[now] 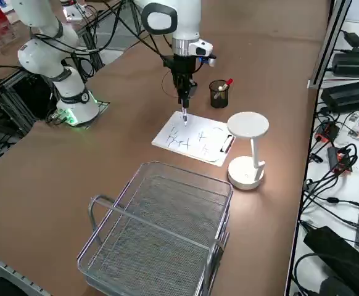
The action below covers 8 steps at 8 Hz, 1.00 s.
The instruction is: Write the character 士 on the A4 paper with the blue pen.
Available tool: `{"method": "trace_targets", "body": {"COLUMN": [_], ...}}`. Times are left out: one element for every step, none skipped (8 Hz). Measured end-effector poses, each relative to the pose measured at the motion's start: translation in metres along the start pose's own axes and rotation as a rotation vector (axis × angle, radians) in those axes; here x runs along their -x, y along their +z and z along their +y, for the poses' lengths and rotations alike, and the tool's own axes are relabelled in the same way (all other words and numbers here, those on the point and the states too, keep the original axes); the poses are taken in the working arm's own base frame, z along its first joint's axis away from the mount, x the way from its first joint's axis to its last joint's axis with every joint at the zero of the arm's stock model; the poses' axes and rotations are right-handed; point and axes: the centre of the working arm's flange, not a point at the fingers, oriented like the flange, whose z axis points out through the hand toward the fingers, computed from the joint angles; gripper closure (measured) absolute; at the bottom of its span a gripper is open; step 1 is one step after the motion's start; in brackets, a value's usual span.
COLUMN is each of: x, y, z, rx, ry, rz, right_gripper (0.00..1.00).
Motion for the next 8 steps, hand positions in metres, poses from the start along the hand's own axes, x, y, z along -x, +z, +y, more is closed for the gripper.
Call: {"method": "trace_targets", "body": {"x": [0.004, 0.009, 0.012, 0.014, 0.014, 0.014, 0.015, 0.015], "y": [0.006, 0.011, 0.014, 0.018, 0.022, 0.025, 0.028, 0.032], "z": [0.001, 0.004, 0.006, 0.006, 0.003, 0.000, -0.003, -0.006], "rx": [-0.002, 0.003, 0.010, 0.014, 0.014, 0.011, 0.009, 0.010], "ry": [-0.062, -0.113, -0.144, -0.158, -0.164, -0.168, -0.172, -0.176], "rz": [0.004, 0.015, 0.027, 0.036, 0.040, 0.039, 0.040, 0.044], "right_gripper": [0.80, 0.80, 0.80, 0.80, 0.80, 0.80, 0.80, 0.80]}}
